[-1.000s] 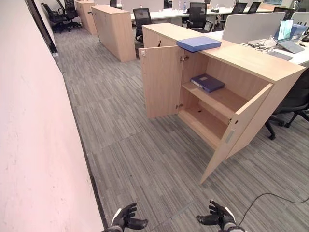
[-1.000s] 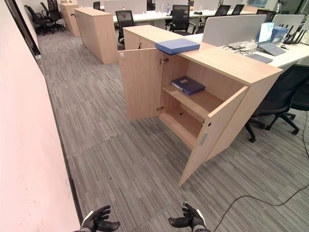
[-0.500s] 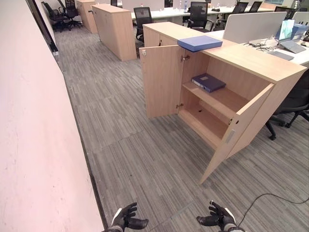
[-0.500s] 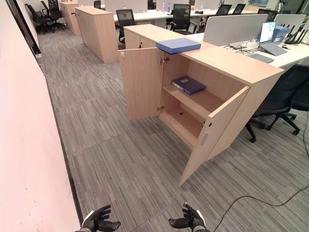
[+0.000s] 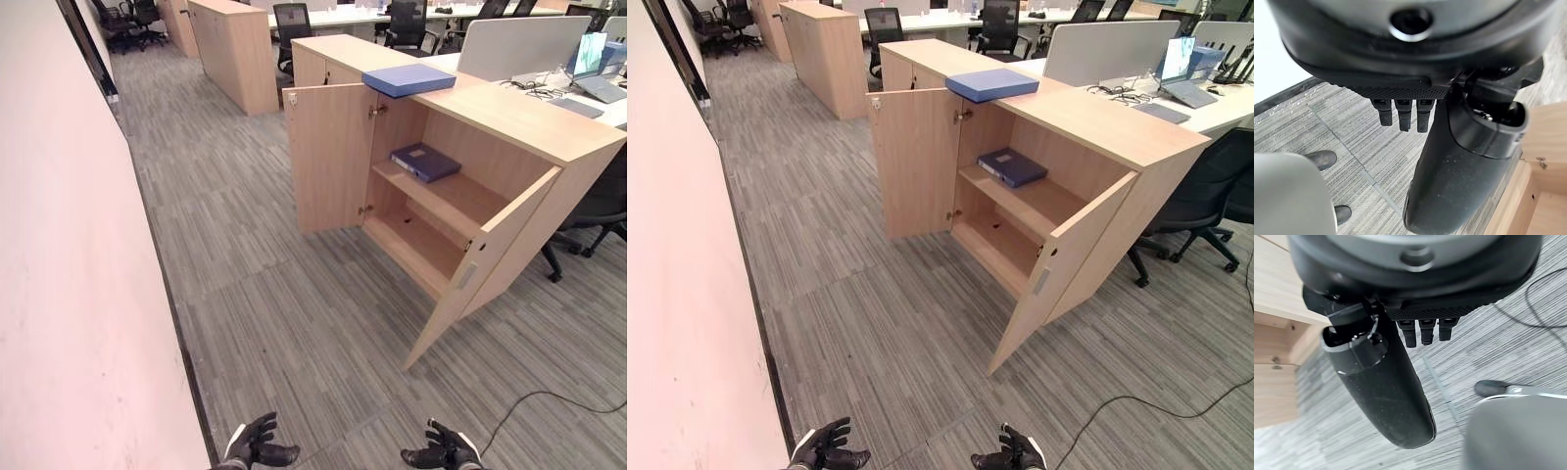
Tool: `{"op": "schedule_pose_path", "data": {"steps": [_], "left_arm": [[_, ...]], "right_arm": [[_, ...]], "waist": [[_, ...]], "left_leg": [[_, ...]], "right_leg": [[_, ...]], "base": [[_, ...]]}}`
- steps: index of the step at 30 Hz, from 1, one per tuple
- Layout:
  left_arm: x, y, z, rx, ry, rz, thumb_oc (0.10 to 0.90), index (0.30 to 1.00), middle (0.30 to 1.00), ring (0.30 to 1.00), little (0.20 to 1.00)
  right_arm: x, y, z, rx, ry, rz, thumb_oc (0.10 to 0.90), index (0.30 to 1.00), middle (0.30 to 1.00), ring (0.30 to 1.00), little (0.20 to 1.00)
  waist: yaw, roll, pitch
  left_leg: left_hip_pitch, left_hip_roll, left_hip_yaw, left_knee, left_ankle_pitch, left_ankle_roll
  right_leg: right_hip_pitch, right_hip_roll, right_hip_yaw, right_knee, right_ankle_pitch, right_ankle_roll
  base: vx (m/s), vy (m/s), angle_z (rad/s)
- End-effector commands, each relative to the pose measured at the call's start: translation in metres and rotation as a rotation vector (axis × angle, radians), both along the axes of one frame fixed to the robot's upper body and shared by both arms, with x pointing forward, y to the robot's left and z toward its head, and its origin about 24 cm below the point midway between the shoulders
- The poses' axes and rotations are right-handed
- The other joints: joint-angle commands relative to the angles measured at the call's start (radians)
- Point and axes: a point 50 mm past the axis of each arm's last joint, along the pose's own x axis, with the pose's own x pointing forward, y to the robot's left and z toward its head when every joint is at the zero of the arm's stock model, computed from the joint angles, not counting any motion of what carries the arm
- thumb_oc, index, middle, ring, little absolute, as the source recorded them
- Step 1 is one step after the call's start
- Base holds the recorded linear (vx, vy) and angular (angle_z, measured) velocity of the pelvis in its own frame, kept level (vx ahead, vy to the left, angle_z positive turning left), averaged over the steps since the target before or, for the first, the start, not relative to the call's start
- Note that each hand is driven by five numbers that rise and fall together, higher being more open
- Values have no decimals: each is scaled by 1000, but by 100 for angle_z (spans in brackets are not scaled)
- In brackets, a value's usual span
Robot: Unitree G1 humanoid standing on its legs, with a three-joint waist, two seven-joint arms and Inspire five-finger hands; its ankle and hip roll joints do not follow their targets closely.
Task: Put the empty folder in the office cabinet
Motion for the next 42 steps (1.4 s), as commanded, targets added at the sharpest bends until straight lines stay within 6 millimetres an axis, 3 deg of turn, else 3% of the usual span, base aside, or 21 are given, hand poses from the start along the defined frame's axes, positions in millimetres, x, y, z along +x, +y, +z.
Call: {"op": "schedule_pose_path", "data": {"steps": [1, 4, 5, 7, 9, 14, 16, 18, 21, 24, 30, 31, 32, 33, 34, 35, 37, 38, 39, 41, 42], "left_arm": [[49, -6, 24, -27, -194, -28, 800, 900, 900, 900, 900], [50, -7, 24, -21, -192, -40, 800, 900, 900, 900, 900], [50, -9, 24, -26, -192, -49, 800, 900, 900, 900, 900], [49, -10, 23, -28, -189, -51, 800, 900, 900, 900, 900], [49, -10, 24, -29, -191, -48, 800, 900, 900, 900, 900], [51, -6, 24, -10, -184, -38, 800, 900, 900, 900, 900], [45, -4, 20, 5, -157, -36, 800, 900, 900, 900, 900], [42, -4, 18, 3, -146, -35, 800, 900, 900, 900, 900], [32, 1, 12, 29, -97, -37, 800, 900, 900, 900, 900], [28, 4, 9, 49, -71, -44, 800, 900, 900, 900, 900], [33, 12, 12, 95, -67, -76, 800, 900, 900, 900, 900], [35, 13, 13, 98, -71, -77, 800, 900, 900, 900, 900], [35, 13, 13, 99, -72, -77, 800, 900, 900, 900, 900], [38, 16, 15, 104, -83, -66, 800, 900, 900, 900, 900], [38, 16, 15, 105, -83, -66, 800, 900, 900, 900, 900], [42, 16, 16, 106, -91, -64, 800, 900, 900, 900, 900], [43, 15, 17, 105, -94, -67, 800, 900, 900, 900, 900], [47, 12, 19, 99, -109, -78, 800, 900, 900, 900, 900], [49, 10, 19, 98, -112, -86, 800, 900, 900, 900, 900], [48, 6, 18, 97, -110, -119, 800, 900, 900, 900, 900], [49, 4, 19, 99, -113, -139, 800, 900, 900, 900, 900]], "right_arm": [[45, -21, 25, -58, -185, 14, 800, 900, 900, 900, 900], [43, -23, 25, -62, -178, 7, 800, 900, 900, 900, 900], [44, -25, 25, -66, -173, 2, 800, 900, 900, 900, 900], [44, -25, 25, -66, -172, 4, 800, 900, 900, 900, 900], [49, -26, 27, -70, -184, 2, 800, 900, 900, 900, 900], [53, -26, 27, -67, -189, -31, 800, 900, 900, 900, 900], [50, -26, 24, -74, -164, -26, 800, 900, 900, 900, 900], [50, -24, 24, -70, -161, -14, 800, 900, 900, 900, 900], [38, -17, 16, -52, -112, 10, 800, 900, 900, 900, 900], [32, -11, 12, -32, -86, 15, 800, 900, 900, 900, 900], [48, 3, 16, -9, -125, 80, 800, 900, 900, 900, 900], [51, 5, 17, -5, -137, 88, 800, 900, 900, 900, 900], [51, 5, 17, -4, -137, 88, 800, 900, 900, 900, 900], [56, 9, 18, 2, -146, 96, 800, 900, 900, 900, 900], [56, 9, 18, 2, -146, 96, 800, 900, 900, 900, 900], [59, 10, 20, 2, -156, 95, 800, 900, 900, 900, 900], [60, 11, 20, 3, -158, 96, 800, 900, 900, 900, 900], [61, 11, 19, -4, -152, 93, 800, 900, 900, 900, 900], [63, 10, 21, -7, -162, 85, 800, 900, 900, 900, 900], [62, 9, 21, -4, -165, 77, 800, 900, 900, 900, 900], [59, 6, 20, -11, -160, 70, 800, 900, 900, 900, 900]], "waist": [[0, 26, 55], [1, 24, 63], [15, 20, 63], [22, 16, 60], [52, 39, 64], [87, 34, 80], [111, 23, 69], [119, 18, 63], [124, 0, 25], [126, -24, -12], [134, -79, -55], [136, -83, -57], [137, -84, -58], [142, -83, -62], [142, -84, -62], [143, -81, -57], [144, -64, -57], [136, -29, -41], [126, -12, -32], [108, 16, -23], [85, 24, -12]], "left_leg": [[-58, 176, -7, 233, 61, -54], [-96, 178, 0, 264, 80, -42], [-154, 156, 2, 221, 43, -24], [-167, 144, 4, 190, 16, -16], [-227, 136, -34, 33, 101, -25], [-297, 140, -78, -160, 137, -26], [-350, 146, -76, -186, 145, -28], [-348, 145, -73, -189, 152, -28], [-344, 145, -29, -176, 218, -36], [-356, 135, 7, -131, 248, -32], [-357, 99, 79, -93, 186, 15], [-352, 93, 89, -88, 173, 24], [-353, 93, 91, -87, 172, 24], [-316, 70, 109, -89, 128, 50], [-315, 69, 110, -89, 127, 50], [-291, 60, 117, -97, 111, 60], [-275, 65, 114, -101, 101, 66], [-214, 63, 121, -122, 79, 85], [-184, 59, 126, -134, 69, 94], [-125, 51, 113, -164, 54, 102], [-87, 32, 101, -185, 46, 107]], "right_leg": [[39, -32, 38, 128, -170, 79], [46, -31, 43, 146, -185, 70], [55, -34, 51, 158, -208, 73], [59, -38, 56, 167, -225, 78], [88, -4, 83, 200, -274, 77], [143, 16, 164, 252, -369, 70], [215, 7, 228, 222, -394, 75], [228, -4, 243, 210, -400, 79], [265, -49, 265, 175, -397, 100], [264, -83, 264, 158, -349, 139], [205, -137, 285, 219, -83, 236], [194, -144, 281, 235, -37, 255], [193, -145, 282, 234, -37, 256], [145, -158, 256, 314, 84, 304], [145, -159, 256, 315, 83, 304], [122, -161, 220, 379, 128, 306], [94, -151, 196, 421, 127, 306], [41, -151, 109, 529, 180, 306], [24, -145, 79, 577, 193, 306], [-15, -99, 63, 641, 164, 306], [-65, -77, 68, 680, 107, 306]], "base": [[67, -113, 16], [92, -42, 0], [111, -9, -5], [217, 26, 7], [347, 72, 10], [296, 51, -33], [582, 168, -72], [390, 160, -61], [409, 226, -31], [398, 218, -1], [262, 144, -19], [161, 87, -24], [298, 165, -32], [230, 131, -32], [336, 187, -37], [157, 97, -19], [167, 143, -1], [211, 233, 10], [290, 296, -1], [264, 180, 7], [208, 116, 27]]}}
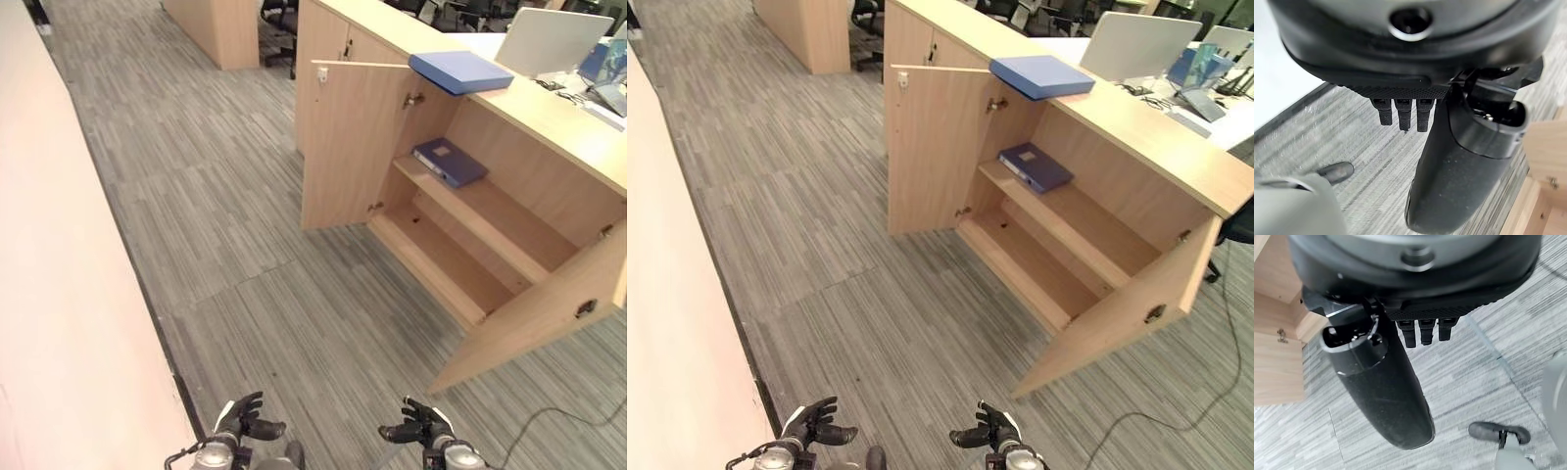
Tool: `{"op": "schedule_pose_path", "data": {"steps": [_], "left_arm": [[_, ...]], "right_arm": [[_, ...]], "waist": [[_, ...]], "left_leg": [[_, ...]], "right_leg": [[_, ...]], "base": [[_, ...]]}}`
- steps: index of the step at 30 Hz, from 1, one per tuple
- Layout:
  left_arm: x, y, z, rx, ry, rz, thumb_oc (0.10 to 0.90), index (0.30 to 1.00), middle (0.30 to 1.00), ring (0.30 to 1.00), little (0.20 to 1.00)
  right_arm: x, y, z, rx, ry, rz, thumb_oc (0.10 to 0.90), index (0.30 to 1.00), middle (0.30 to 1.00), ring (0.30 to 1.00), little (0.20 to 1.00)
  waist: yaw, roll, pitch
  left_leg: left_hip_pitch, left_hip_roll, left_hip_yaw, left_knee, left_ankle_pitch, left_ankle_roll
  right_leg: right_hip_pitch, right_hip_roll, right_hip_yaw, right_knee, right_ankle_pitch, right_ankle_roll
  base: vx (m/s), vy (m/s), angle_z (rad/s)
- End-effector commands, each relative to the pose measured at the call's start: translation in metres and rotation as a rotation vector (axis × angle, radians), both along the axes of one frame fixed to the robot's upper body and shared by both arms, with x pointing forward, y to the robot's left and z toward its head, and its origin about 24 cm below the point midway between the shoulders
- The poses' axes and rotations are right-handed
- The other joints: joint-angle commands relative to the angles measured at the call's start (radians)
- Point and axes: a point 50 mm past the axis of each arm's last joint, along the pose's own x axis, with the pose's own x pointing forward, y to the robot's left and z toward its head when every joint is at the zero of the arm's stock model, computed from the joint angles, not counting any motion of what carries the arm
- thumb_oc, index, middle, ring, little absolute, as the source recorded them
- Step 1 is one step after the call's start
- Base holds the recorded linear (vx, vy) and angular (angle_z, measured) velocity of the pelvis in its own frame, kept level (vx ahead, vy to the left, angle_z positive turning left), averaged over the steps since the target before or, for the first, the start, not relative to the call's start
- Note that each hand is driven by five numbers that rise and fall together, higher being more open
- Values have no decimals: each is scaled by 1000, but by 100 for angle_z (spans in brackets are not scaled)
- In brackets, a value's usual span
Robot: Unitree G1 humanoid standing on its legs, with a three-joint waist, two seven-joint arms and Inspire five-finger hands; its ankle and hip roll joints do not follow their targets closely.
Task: Put the empty folder in the office cabinet
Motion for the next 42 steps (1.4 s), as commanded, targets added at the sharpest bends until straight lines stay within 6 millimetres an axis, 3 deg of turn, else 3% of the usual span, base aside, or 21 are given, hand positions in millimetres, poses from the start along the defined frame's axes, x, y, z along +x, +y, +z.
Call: {"op": "schedule_pose_path", "data": {"steps": [1, 2, 3, 5, 7, 8, 11, 15, 19, 22, 25, 27, 30, 31, 32, 34, 37, 39, 40, 42], "left_arm": [[36, -2, 19, 5, -157, -71, 800, 900, 900, 900, 900], [35, -3, 19, 4, -156, -81, 800, 900, 900, 900, 900], [36, -3, 20, 6, -162, -81, 800, 900, 900, 900, 900], [33, -3, 18, 2, -150, -67, 800, 900, 900, 900, 900], [31, -4, 17, -1, -143, -67, 800, 900, 900, 900, 900], [24, -3, 13, 1, -122, -58, 800, 900, 900, 900, 900], [19, -3, 10, 1, -106, -48, 800, 900, 900, 900, 900], [12, -2, 7, 3, -83, -44, 800, 900, 900, 900, 900], [6, 1, 4, 7, -62, -32, 800, 900, 900, 900, 900], [-2, -1, 1, 4, -38, -35, 800, 900, 900, 900, 900], [-11, -7, -4, -7, -10, -32, 800, 900, 900, 900, 900], [-13, -10, -6, -16, 0, -30, 800, 900, 900, 900, 900], [-10, -16, -5, -29, -3, -49, 800, 900, 900, 900, 900], [-8, -17, -5, -29, -8, -57, 800, 900, 900, 900, 900], [-8, -17, -5, -29, -8, -57, 800, 900, 900, 900, 900], [-4, -17, -3, -17, -17, -82, 800, 900, 900, 900, 900], [-1, -15, -2, -7, -23, -91, 800, 900, 900, 900, 900], [0, -15, -2, -7, -22, -92, 800, 900, 900, 900, 900], [1, -14, -1, -1, -20, -94, 800, 900, 900, 900, 900], [3, -13, 0, 5, -26, -106, 800, 900, 900, 900, 900]], "right_arm": [[25, -20, 18, -67, -132, 23, 800, 900, 900, 900, 900], [23, -21, 17, -70, -124, 17, 800, 900, 900, 900, 900], [22, -25, 17, -79, -120, 9, 800, 900, 900, 900, 900], [18, -31, 15, -98, -102, -15, 800, 900, 900, 900, 900], [17, -34, 14, -106, -93, -23, 800, 900, 900, 900, 900], [12, -39, 12, -117, -68, -42, 800, 900, 900, 900, 900], [9, -47, 11, -132, -45, -71, 800, 900, 900, 900, 900], [-4, -56, 6, -138, 7, -123, 800, 900, 900, 900, 900], [-17, -63, 3, -145, 48, -143, 800, 900, 900, 900, 900], [-33, -65, -1, -142, 88, -155, 800, 900, 900, 900, 900], [-37, -68, -2, -146, 99, -148, 800, 900, 900, 900, 900], [-37, -70, -1, -156, 98, -139, 800, 900, 900, 900, 900], [-32, -74, 2, -169, 78, -123, 800, 900, 900, 900, 900], [-29, -75, 3, -171, 70, -121, 800, 900, 900, 900, 900], [-29, -75, 3, -172, 70, -121, 800, 900, 900, 900, 900], [-23, -76, 6, -173, 43, -107, 800, 900, 900, 900, 900], [-21, -74, 8, -162, 26, -94, 800, 900, 900, 900, 900], [-22, -74, 7, -161, 30, -98, 800, 900, 900, 900, 900], [-23, -75, 7, -160, 34, -95, 800, 900, 900, 900, 900], [-23, -74, 7, -163, 35, -84, 800, 900, 900, 900, 900]], "waist": [[-33, 33, 49], [-43, 36, 52], [-49, 45, 67], [-56, 46, 76], [-59, 50, 72], [-69, 43, 75], [-89, 49, 92], [-122, 59, 102], [-142, 62, 99], [-158, 50, 77], [-167, 65, 56], [-171, 79, 51], [-184, 99, 50], [-187, 101, 52], [-188, 101, 52], [-194, 107, 53], [-209, 110, 52], [-213, 107, 51], [-215, 88, 51], [-214, 62, 58]], "left_leg": [[-50, 103, -43, -56, 68, -132], [-36, 97, -50, -60, 64, -134], [-11, 88, -69, -61, 53, -135], [43, 88, -80, -67, 13, -145], [51, 92, -85, -67, 7, -150], [93, 82, -104, -63, -23, -156], [163, 82, -143, -50, -81, -164], [225, 86, -192, -24, -145, -174], [292, 91, -210, -4, -202, -185], [346, 86, -251, 12, -259, -202], [369, 129, -278, 35, -269, -230], [359, 162, -287, 56, -234, -255], [314, 214, -306, 136, -80, -312], [303, 221, -312, 154, -42, -321], [303, 222, -313, 153, -41, -322], [292, 252, -319, 189, 76, -342], [279, 280, -320, 246, 184, -343], [266, 282, -321, 286, 217, -342], [238, 271, -320, 396, 264, -329], [202, 261, -306, 516, 287, -313]], "right_leg": [[84, 129, -45, -52, 80, -20], [70, 141, -46, -76, 62, -20], [31, 122, -88, -163, -64, -46], [-6, 93, -152, -285, -161, -98], [-22, 88, -169, -341, -157, -107], [-67, 73, -170, -473, -108, -113], [-112, 57, -170, -606, -39, -97], [-186, 25, -134, -676, 5, -73], [-212, -20, -180, -691, 39, -59], [-170, -35, -141, -707, 83, -54], [-152, -35, -141, -690, 120, -63], [-152, -22, -156, -670, 110, -77], [-129, 12, -177, -644, 72, -117], [-120, 22, -180, -641, 59, -127], [-120, 22, -181, -641, 59, -128], [-92, 63, -181, -627, 12, -163], [-71, 98, -154, -584, -47, -200], [-66, 109, -144, -572, -66, -212], [-46, 125, -121, -549, -94, -235], [-19, 129, -92, -536, -111, -253]], "base": [[186, 89, 26], [211, 55, 34], [288, 46, 24], [307, -20, 22], [226, -78, -4], [280, -110, -26], [320, -115, -7], [325, -108, 2], [342, -145, 4], [424, -157, 20], [398, -250, 95], [175, -205, 14], [227, -248, 13], [135, -145, 42], [223, -232, 32], [293, -291, 0], [251, -233, -5], [223, -239, -13], [362, -408, -23], [324, -364, -25]]}}
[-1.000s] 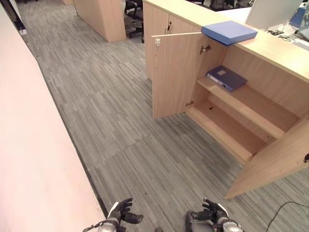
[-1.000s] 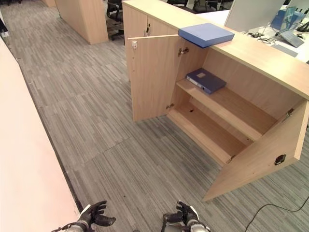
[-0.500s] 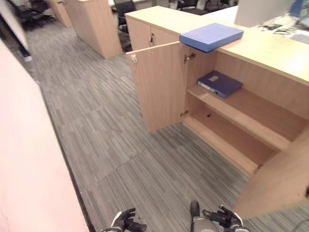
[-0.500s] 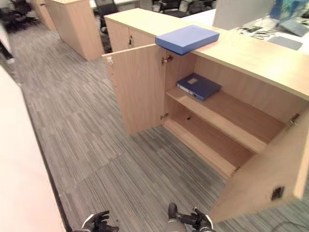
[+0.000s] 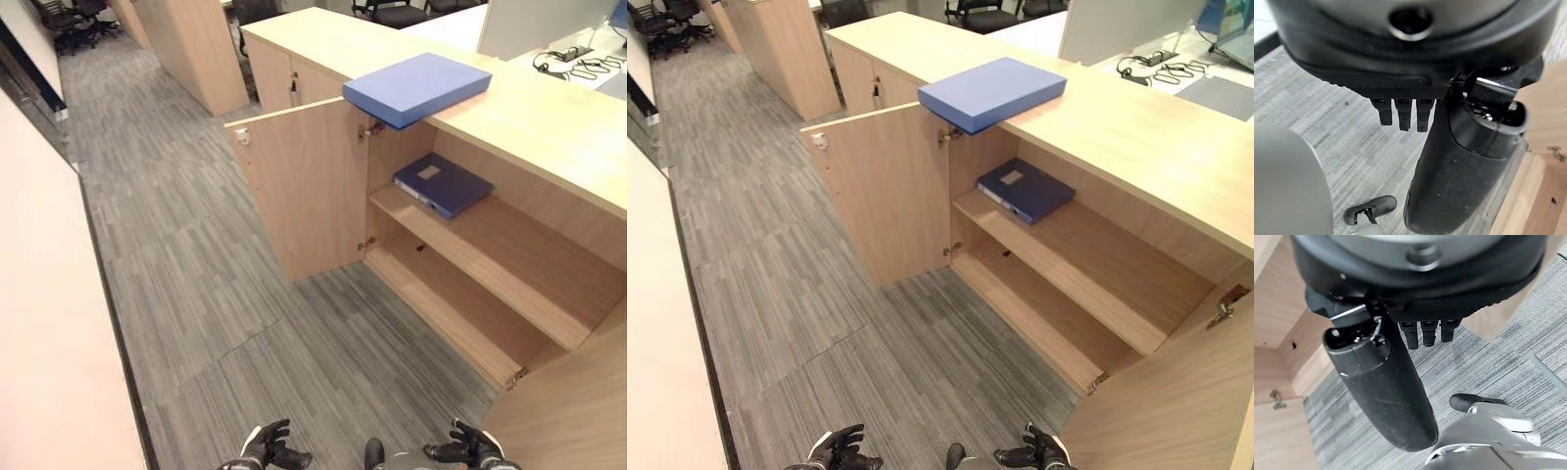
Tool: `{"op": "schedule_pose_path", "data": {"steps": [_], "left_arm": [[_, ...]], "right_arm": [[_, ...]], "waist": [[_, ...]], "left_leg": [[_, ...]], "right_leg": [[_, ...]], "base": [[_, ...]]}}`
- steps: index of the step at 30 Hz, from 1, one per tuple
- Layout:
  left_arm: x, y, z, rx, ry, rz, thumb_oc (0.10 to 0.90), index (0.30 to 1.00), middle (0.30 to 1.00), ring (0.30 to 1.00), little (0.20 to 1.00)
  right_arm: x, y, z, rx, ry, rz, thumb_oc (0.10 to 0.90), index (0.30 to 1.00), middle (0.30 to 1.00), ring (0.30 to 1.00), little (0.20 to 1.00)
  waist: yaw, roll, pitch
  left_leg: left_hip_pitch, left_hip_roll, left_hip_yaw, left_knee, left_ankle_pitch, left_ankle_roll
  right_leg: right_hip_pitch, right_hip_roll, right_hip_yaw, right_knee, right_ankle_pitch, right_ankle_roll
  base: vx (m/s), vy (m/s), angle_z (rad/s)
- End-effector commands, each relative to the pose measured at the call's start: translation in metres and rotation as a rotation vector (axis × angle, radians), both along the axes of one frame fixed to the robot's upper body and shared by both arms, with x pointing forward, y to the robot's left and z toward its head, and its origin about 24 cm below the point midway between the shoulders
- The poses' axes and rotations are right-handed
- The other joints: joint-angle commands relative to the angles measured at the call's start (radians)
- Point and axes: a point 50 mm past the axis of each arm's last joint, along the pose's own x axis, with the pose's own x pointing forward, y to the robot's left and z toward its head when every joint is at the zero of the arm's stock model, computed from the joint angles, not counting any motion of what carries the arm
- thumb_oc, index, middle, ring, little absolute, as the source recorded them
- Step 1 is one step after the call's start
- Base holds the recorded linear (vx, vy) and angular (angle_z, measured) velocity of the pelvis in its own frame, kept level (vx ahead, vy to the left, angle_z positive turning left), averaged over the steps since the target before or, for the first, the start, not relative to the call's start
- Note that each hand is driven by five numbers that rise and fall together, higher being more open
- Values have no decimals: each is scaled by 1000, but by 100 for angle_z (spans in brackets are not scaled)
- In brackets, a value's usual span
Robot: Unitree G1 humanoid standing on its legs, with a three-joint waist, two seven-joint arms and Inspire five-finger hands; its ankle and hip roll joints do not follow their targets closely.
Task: Put the empty folder in the office cabinet
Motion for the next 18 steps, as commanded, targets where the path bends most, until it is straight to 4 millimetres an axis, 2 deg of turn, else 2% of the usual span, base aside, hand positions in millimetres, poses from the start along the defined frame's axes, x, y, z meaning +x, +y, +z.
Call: {"op": "schedule_pose_path", "data": {"steps": [1, 2, 3, 5, 6, 7, 9, 10, 11, 12, 14, 15, 17, 18], "left_arm": [[30, 19, 16, 73, -128, -90, 800, 900, 900, 900, 900], [33, 20, 18, 84, -132, -97, 800, 900, 900, 900, 900], [33, 20, 18, 84, -132, -98, 800, 900, 900, 900, 900], [39, 17, 20, 74, -151, -97, 800, 900, 900, 900, 900], [42, 15, 21, 63, -164, -94, 800, 900, 900, 900, 900], [43, 14, 21, 57, -171, -92, 800, 900, 900, 900, 900], [43, 12, 22, 46, -178, -85, 800, 900, 900, 900, 900], [44, 12, 22, 43, -182, -77, 800, 900, 900, 900, 900], [45, 11, 23, 34, -191, -57, 800, 900, 900, 900, 900], [45, 11, 23, 34, -191, -57, 800, 900, 900, 900, 900], [44, 11, 22, 26, -189, -32, 800, 900, 900, 900, 900], [43, 12, 21, 25, -186, -21, 800, 900, 900, 900, 900], [38, 15, 19, 28, -168, 6, 800, 900, 900, 900, 900], [38, 15, 19, 29, -169, 6, 800, 900, 900, 900, 900]], "right_arm": [[11, -10, 8, -34, -55, 33, 800, 900, 900, 900, 900], [11, -10, 8, -37, -49, 29, 800, 900, 900, 900, 900], [11, -10, 8, -36, -49, 29, 800, 900, 900, 900, 900], [9, -11, 7, -31, -44, 14, 800, 900, 900, 900, 900], [9, -11, 7, -28, -46, 2, 800, 900, 900, 900, 900], [10, -11, 7, -24, -49, -4, 800, 900, 900, 900, 900], [13, -12, 9, -17, -75, -27, 800, 900, 900, 900, 900], [15, -11, 10, -14, -84, -29, 800, 900, 900, 900, 900], [19, -10, 11, -16, -99, -26, 800, 900, 900, 900, 900], [19, -10, 11, -15, -98, -26, 800, 900, 900, 900, 900], [23, -8, 12, -16, -109, -16, 800, 900, 900, 900, 900], [26, -5, 13, -15, -117, -7, 800, 900, 900, 900, 900], [28, -2, 12, -14, -118, 5, 800, 900, 900, 900, 900], [29, -2, 12, -13, -118, 5, 800, 900, 900, 900, 900]], "waist": [[0, -69, 5], [12, -101, 16], [14, -99, 19], [22, -109, 21], [34, -104, 30], [33, -98, 27], [47, -75, 42], [55, -59, 42], [89, -35, 52], [90, -40, 54], [121, -28, 58], [141, -30, 63], [157, -38, 64], [164, -36, 66]], "left_leg": [[-50, -47, 70, 165, 107, 113], [-94, -80, 74, 243, 76, 132], [-95, -77, 75, 251, 70, 133], [-173, -93, 91, 238, 21, 145], [-221, -83, 110, 217, -36, 152], [-238, -75, 127, 157, -33, 151], [-292, -64, 170, -34, -67, 150], [-319, -70, 165, -128, -66, 148], [-351, -118, 113, -301, -44, 150], [-340, -123, 116, -309, -43, 151], [-412, -162, 43, -421, -20, 152], [-450, -179, 27, -454, -15, 148], [-507, -198, 16, -471, -19, 148], [-506, -193, 21, -471, -15, 149]], "right_leg": [[-12, -115, 147, 5, -16, 127], [12, -123, 175, 10, -20, 117], [11, -121, 176, 14, -23, 118], [41, -125, 204, 9, -40, 119], [70, -114, 220, 11, -61, 121], [78, -114, 227, 10, -67, 124], [121, -100, 255, 8, -103, 139], [135, -86, 265, 2, -113, 143], [191, -57, 317, -7, -140, 144], [197, -63, 318, -5, -147, 144], [249, -38, 382, -20, -160, 135], [274, -32, 425, -23, -166, 132], [317, -24, 493, -22, -188, 125], [316, -23, 500, -22, -184, 126]], "base": [[340, -380, -50], [239, -264, -64], [231, -230, -60], [236, -99, -46], [308, -53, -51], [323, 0, -35], [337, 64, -21], [559, 64, -38], [427, 37, -38], [496, -1, -69], [391, -71, -116], [458, -100, -112], [395, -57, -72], [446, 27, -125]]}}
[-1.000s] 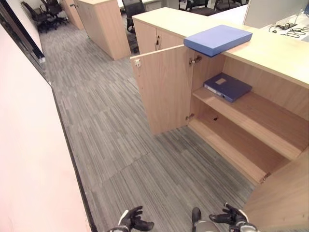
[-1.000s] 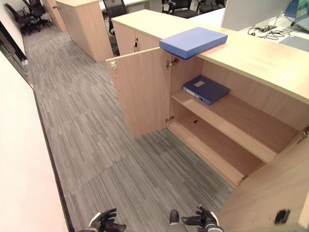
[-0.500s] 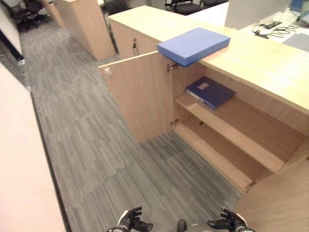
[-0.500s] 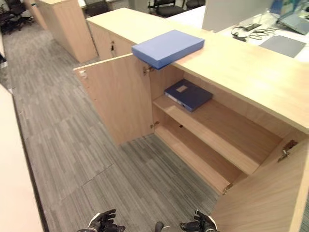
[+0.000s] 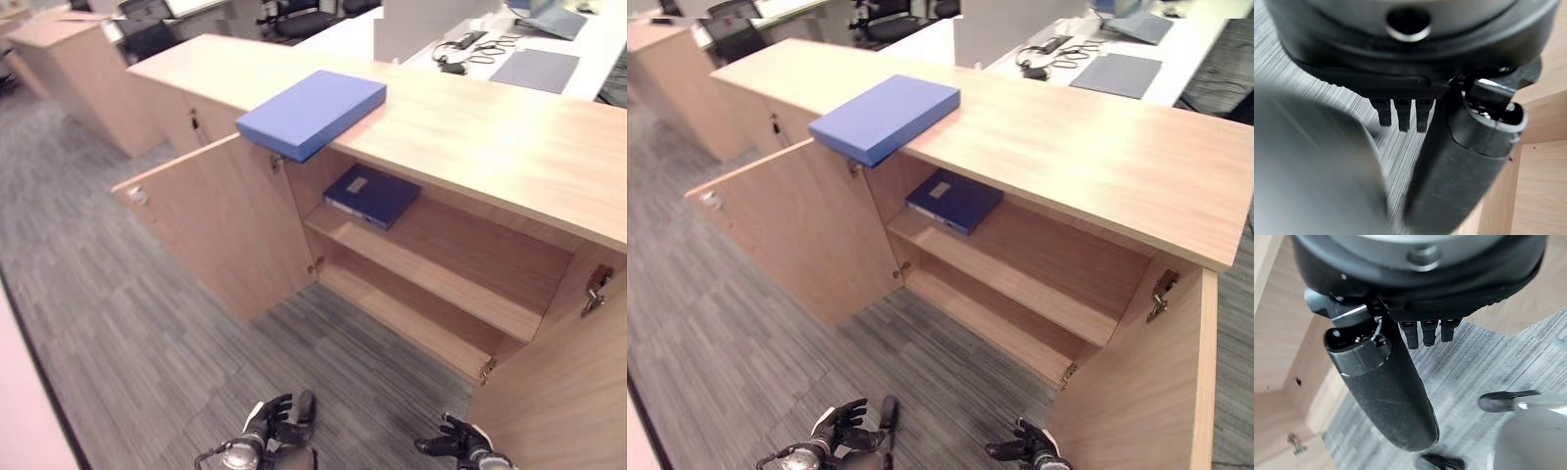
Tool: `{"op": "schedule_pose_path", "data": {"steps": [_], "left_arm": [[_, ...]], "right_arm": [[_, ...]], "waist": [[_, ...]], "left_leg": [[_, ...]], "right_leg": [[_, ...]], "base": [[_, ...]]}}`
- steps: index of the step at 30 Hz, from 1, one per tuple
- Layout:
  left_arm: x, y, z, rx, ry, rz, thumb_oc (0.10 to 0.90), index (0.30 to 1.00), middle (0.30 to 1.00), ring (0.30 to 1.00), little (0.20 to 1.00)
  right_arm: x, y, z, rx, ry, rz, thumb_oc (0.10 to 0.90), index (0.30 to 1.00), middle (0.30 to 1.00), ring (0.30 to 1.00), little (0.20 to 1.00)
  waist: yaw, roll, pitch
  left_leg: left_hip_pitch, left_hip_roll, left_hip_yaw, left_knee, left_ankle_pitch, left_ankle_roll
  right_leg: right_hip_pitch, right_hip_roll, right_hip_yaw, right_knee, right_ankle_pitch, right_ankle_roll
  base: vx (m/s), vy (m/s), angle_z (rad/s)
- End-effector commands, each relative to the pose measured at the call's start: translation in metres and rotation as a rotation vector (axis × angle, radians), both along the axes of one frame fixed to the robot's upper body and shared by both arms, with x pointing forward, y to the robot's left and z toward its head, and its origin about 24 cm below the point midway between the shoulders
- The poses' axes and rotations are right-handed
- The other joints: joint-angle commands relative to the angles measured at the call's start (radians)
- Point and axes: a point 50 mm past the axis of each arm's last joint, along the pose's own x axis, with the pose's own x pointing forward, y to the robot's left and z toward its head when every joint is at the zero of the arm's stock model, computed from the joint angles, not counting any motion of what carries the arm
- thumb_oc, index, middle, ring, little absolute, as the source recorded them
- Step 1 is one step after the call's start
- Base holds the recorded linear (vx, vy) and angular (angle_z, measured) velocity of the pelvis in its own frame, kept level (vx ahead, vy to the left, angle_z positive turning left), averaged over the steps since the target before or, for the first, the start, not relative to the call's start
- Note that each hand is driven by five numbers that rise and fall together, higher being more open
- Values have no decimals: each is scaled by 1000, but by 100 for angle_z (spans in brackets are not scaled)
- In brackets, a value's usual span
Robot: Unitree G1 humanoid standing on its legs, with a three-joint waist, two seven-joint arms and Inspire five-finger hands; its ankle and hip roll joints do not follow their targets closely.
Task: Put the empty folder in the office cabinet
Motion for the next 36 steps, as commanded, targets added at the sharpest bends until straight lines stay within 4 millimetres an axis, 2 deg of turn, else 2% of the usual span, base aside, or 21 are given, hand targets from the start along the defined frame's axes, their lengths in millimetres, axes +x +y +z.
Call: {"op": "schedule_pose_path", "data": {"steps": [1, 4, 7, 9, 11, 12, 14, 15, 18, 19, 20, 21, 22, 23, 24, 25, 26, 27, 30, 31, 36], "left_arm": [[-2, 15, 3, 32, -32, 38, 800, 900, 900, 900, 900], [-21, 17, -5, 40, 29, 57, 800, 900, 900, 900, 900], [-29, 19, -7, 60, 50, 28, 800, 900, 900, 900, 900], [-31, 22, -6, 78, 51, 2, 800, 900, 900, 900, 900], [-27, 23, -4, 85, 35, -12, 800, 900, 900, 900, 900], [-27, 23, -4, 85, 35, -12, 800, 900, 900, 900, 900], [-20, 24, -1, 94, 9, -25, 800, 900, 900, 900, 900], [-19, 25, -1, 97, 7, -23, 800, 900, 900, 900, 900], [-14, 26, 1, 100, -7, -17, 800, 900, 900, 900, 900], [0, 28, 6, 106, -43, -15, 800, 900, 900, 900, 900], [5, 28, 8, 107, -57, -14, 800, 900, 900, 900, 900], [5, 28, 8, 107, -57, -14, 800, 900, 900, 900, 900], [2, 31, 8, 110, -48, 4, 800, 900, 900, 900, 900], [2, 31, 8, 111, -48, 5, 800, 900, 900, 900, 900], [1, 32, 7, 107, -47, 20, 800, 900, 900, 900, 900], [0, 32, 7, 101, -46, 27, 800, 900, 900, 900, 900], [0, 32, 7, 100, -46, 27, 800, 900, 900, 900, 900], [0, 36, 7, 128, -32, 40, 800, 900, 900, 900, 900], [0, 35, 6, 124, -32, 23, 800, 900, 900, 900, 900], [-1, 34, 6, 118, -31, 23, 800, 900, 900, 900, 900], [-19, 30, -2, 95, 22, 49, 800, 900, 900, 900, 900]], "right_arm": [[15, -3, 9, -6, -98, 14, 800, 900, 900, 900, 900], [8, 2, 5, 2, -67, 43, 800, 900, 900, 900, 900], [1, 6, 2, 14, -44, 63, 800, 900, 900, 900, 900], [-3, 10, -1, 32, -31, 67, 800, 900, 900, 900, 900], [-2, 13, -1, 44, -35, 71, 800, 900, 900, 900, 900], [-2, 13, -1, 44, -35, 71, 800, 900, 900, 900, 900], [3, 16, 0, 51, -48, 76, 800, 900, 900, 900, 900], [5, 17, 1, 53, -54, 78, 800, 900, 900, 900, 900], [9, 19, 2, 56, -68, 78, 800, 900, 900, 900, 900], [24, 23, 7, 55, -111, 94, 800, 900, 900, 900, 900], [31, 24, 10, 54, -131, 100, 800, 900, 900, 900, 900], [31, 24, 10, 54, -131, 100, 800, 900, 900, 900, 900], [35, 24, 12, 42, -158, 99, 800, 900, 900, 900, 900], [35, 24, 12, 42, -158, 99, 800, 900, 900, 900, 900], [34, 24, 12, 40, -157, 97, 800, 900, 900, 900, 900], [33, 23, 11, 38, -153, 92, 800, 900, 900, 900, 900], [33, 23, 12, 37, -153, 92, 800, 900, 900, 900, 900], [39, 19, 14, -4, -144, 144, 800, 900, 900, 900, 900], [34, 18, 11, 3, -128, 116, 800, 900, 900, 900, 900], [28, 19, 9, 15, -115, 105, 800, 900, 900, 900, 900], [11, 14, 3, 6, -68, 105, 800, 900, 900, 900, 900]], "waist": [[76, -36, -22], [98, -46, -58], [113, -62, -95], [99, -85, -118], [100, -100, -131], [101, -101, -131], [102, -114, -146], [100, -124, -148], [108, -115, -150], [99, -82, -122], [96, -56, -106], [96, -55, -107], [88, -34, -90], [86, -39, -86], [80, -26, -83], [70, -32, -81], [69, -30, -82], [58, -42, -70], [44, -47, -59], [44, -62, -62], [54, -68, -114]], "left_leg": [[-48, 22, 30, 27, 7, 35], [-25, 12, -38, 41, 22, 31], [-8, 7, -35, 62, 44, 34], [5, -4, 7, 81, 30, 46], [8, -15, 38, 103, -1, 57], [8, -15, 39, 104, -1, 57], [10, -33, 74, 146, -51, 77], [17, -46, 83, 158, -71, 85], [28, -47, 93, 162, -94, 98], [79, -33, 101, 171, -140, 121], [91, -17, 108, 179, -142, 132], [90, -16, 108, 179, -142, 132], [158, -15, 137, 185, -180, 155], [162, -21, 137, 185, -181, 155], [192, -12, 141, 174, -188, 156], [230, -20, 142, 168, -213, 153], [228, -18, 141, 167, -211, 153], [268, -6, 152, 162, -240, 127], [284, -7, 138, 158, -245, 124], [289, -14, 141, 159, -247, 119], [352, 2, 138, 57, -215, 94]], "right_leg": [[18, -70, 176, 157, -136, 185], [70, -114, 236, 154, -157, 197], [77, -162, 285, 164, -115, 231], [60, -203, 306, 195, 5, 284], [51, -228, 318, 206, 87, 317], [51, -228, 318, 205, 87, 317], [36, -260, 317, 221, 188, 357], [35, -272, 306, 235, 216, 368], [0, -256, 289, 283, 258, 401], [-122, -215, 160, 459, 309, 427], [-166, -212, 90, 517, 319, 427], [-166, -212, 90, 516, 320, 427], [-227, -242, -42, 585, 270, 422], [-225, -248, -43, 594, 262, 422], [-271, -253, -81, 575, 212, 389], [-291, -269, -134, 528, 111, 370], [-291, -267, -136, 525, 114, 369], [-343, -298, -264, 295, 37, 346], [-321, -299, -255, 248, 41, 362], [-288, -296, -238, 175, 49, 350], [-157, -291, -259, 17, 84, 341]], "base": [[483, 57, -135], [528, 97, -172], [392, 115, -109], [384, 134, -62], [252, 91, -45], [213, 88, -53], [258, 124, -40], [217, 102, -27], [167, 129, -24], [141, 234, -7], [152, 231, -21], [161, 247, -31], [168, 162, -44], [234, 210, -50], [198, 51, -43], [192, 53, -36], [324, -110, -21], [202, -120, -25], [87, -87, 4], [45, -67, 73], [84, -63, 24]]}}
